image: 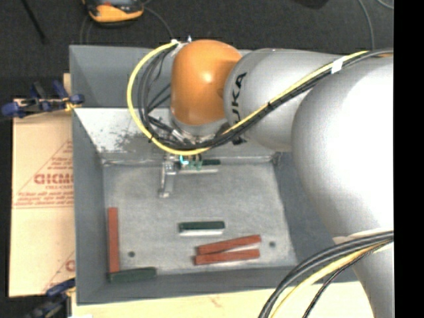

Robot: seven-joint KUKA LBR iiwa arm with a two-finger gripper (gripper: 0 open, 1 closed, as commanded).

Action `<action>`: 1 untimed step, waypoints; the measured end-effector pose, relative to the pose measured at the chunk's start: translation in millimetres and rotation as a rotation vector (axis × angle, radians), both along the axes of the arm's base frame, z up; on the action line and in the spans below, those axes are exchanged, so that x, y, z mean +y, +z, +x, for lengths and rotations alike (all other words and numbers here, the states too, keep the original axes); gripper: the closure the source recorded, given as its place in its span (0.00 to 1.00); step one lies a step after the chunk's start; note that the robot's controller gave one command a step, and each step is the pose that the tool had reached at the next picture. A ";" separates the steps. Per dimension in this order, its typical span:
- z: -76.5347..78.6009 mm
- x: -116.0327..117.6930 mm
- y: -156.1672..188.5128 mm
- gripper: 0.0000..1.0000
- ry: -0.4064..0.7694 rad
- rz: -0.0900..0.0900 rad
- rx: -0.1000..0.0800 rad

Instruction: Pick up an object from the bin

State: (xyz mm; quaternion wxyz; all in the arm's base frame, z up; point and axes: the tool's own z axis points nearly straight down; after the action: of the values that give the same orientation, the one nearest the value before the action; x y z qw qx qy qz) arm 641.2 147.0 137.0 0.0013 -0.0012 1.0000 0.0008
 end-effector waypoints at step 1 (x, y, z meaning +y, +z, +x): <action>0.7 -0.2 0.7 0.00 -0.002 0.000 -0.002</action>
Offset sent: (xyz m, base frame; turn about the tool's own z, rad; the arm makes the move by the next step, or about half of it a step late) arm -0.0617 -0.0881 -0.0670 -0.0690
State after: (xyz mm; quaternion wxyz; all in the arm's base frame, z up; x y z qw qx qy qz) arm 641.9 146.8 137.8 0.0022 -0.0003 1.0000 0.0009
